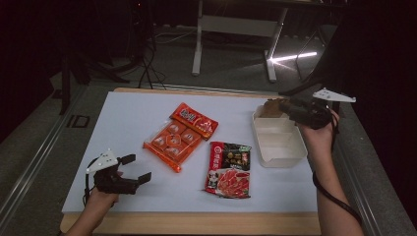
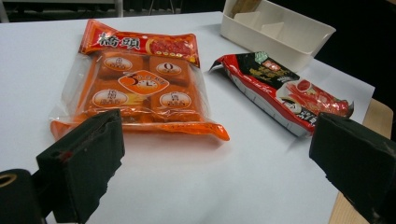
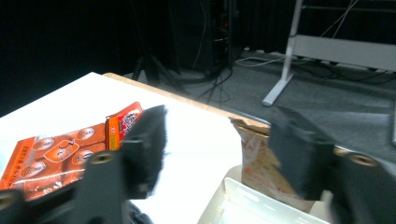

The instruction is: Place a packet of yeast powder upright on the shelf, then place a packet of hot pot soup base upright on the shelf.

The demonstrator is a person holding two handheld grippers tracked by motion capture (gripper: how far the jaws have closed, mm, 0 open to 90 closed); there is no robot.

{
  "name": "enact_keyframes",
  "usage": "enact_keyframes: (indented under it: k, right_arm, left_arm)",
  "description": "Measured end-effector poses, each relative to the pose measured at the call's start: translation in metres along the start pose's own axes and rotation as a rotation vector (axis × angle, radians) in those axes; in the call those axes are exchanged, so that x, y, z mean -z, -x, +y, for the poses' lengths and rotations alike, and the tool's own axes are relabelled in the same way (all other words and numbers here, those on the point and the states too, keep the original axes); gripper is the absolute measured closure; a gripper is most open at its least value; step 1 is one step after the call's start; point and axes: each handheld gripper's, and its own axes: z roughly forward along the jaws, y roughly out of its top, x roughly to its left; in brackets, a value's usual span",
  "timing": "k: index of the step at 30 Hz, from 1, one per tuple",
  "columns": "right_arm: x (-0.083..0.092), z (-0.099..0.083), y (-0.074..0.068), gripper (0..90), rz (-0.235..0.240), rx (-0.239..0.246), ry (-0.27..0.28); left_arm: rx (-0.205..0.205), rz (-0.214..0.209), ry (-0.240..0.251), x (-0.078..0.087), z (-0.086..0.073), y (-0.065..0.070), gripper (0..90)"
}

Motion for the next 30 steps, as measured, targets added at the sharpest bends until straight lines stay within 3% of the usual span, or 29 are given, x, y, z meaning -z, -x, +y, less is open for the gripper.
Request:
enact_keyframes:
  k: [4,9,12,13,16,17,20,23,25,30]
  right_arm:
    - [0.007,-0.007,-0.017,13.6,0.029,-0.030,0.029]
    - [0.017,-0.019,-0.042,11.1,0.062,-0.053,0.068]
    - [0.020,-0.024,-0.049,11.1,0.082,-0.071,0.066]
    - [0.025,-0.030,-0.059,12.2,0.097,-0.057,0.074]
    - [0.029,-0.035,-0.068,14.4,0.094,-0.027,0.071]
    - [0.032,-0.041,-0.078,14.6,0.113,-0.016,0.065]
    - [0.035,-0.048,-0.090,16.2,0.127,0.025,0.050]
    - [0.036,-0.050,-0.095,16.2,0.121,0.046,0.037]
    - [0.042,-0.059,-0.107,16.1,0.105,0.083,0.037]
    - [0.050,-0.072,-0.120,16.1,0.113,0.106,0.035]
  left_arm:
    - [-0.007,0.017,-0.003,0.000,0.001,0.002,3.8]
    - [-0.020,0.014,-0.002,0.002,0.003,0.005,4.0]
    - [-0.024,0.009,-0.005,0.001,0.005,0.007,4.0]
    - [-0.026,0.013,-0.008,0.001,0.005,0.007,4.0]
    - [-0.024,-0.013,-0.019,-0.002,0.006,0.010,4.1]
    - [-0.044,-0.022,-0.039,-0.004,0.008,0.013,4.0]
    - [-0.039,-0.049,-0.043,-0.006,0.010,0.015,4.0]
    - [-0.039,-0.068,-0.044,-0.009,0.012,0.017,4.0]
    - [-0.047,-0.091,-0.061,-0.014,0.015,0.020,4.1]
    - [-0.066,-0.112,-0.069,-0.021,0.022,0.026,4.7]
